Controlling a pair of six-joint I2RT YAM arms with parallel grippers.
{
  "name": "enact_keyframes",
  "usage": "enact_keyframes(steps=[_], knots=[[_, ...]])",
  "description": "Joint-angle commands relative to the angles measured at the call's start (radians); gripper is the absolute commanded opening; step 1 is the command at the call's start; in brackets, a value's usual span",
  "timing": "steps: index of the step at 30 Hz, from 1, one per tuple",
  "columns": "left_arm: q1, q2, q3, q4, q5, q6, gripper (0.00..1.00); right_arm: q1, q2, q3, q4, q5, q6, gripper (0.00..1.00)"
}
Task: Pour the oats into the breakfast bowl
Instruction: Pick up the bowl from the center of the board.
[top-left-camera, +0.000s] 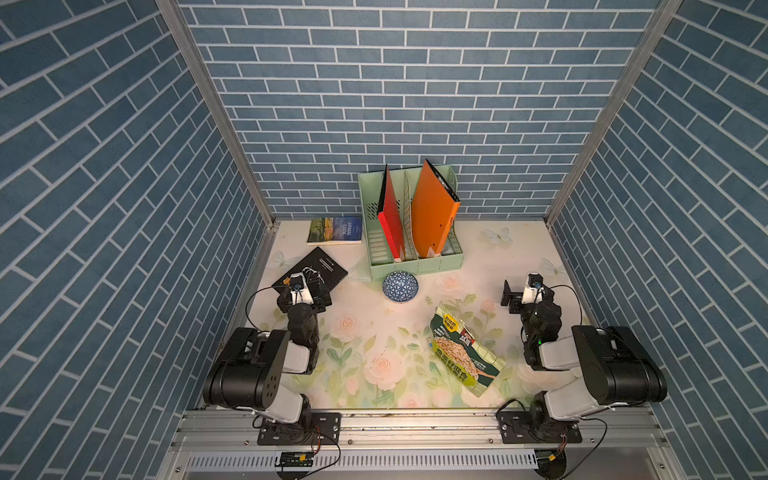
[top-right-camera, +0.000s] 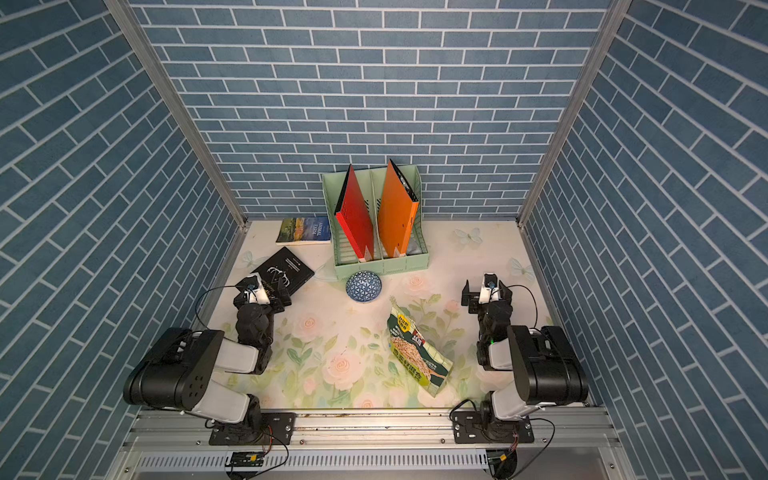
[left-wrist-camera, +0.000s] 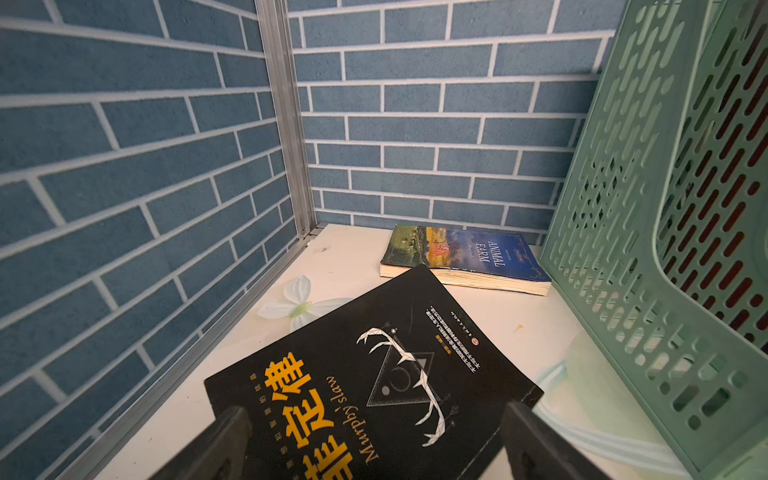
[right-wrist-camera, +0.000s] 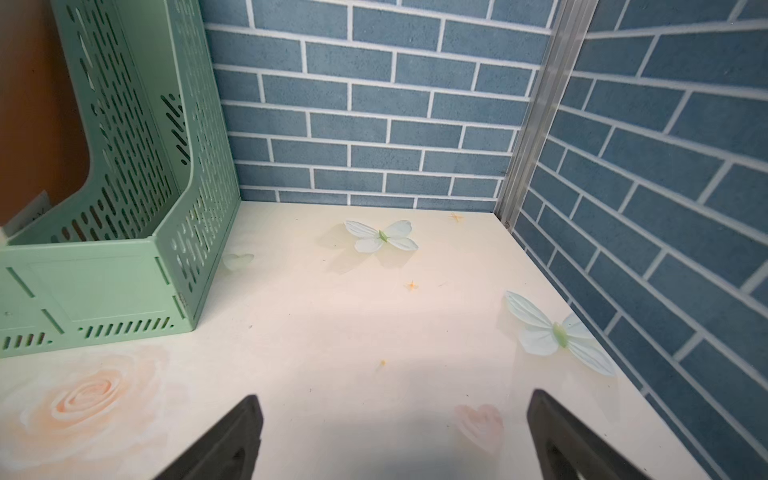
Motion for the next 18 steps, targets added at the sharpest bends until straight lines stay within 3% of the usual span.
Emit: enact_keyframes(steps=[1,18], knots=[[0.007,-0.001,0.010,0.012,0.008,0.005,1.00,-0.003,0.006,0.017,-0.003,-0.006,0.003,1.00],[0.007,-0.007,0.012,0.012,-0.008,0.005,1.00,-0.003,0.005,0.015,0.000,-0.007,0.002,1.00]])
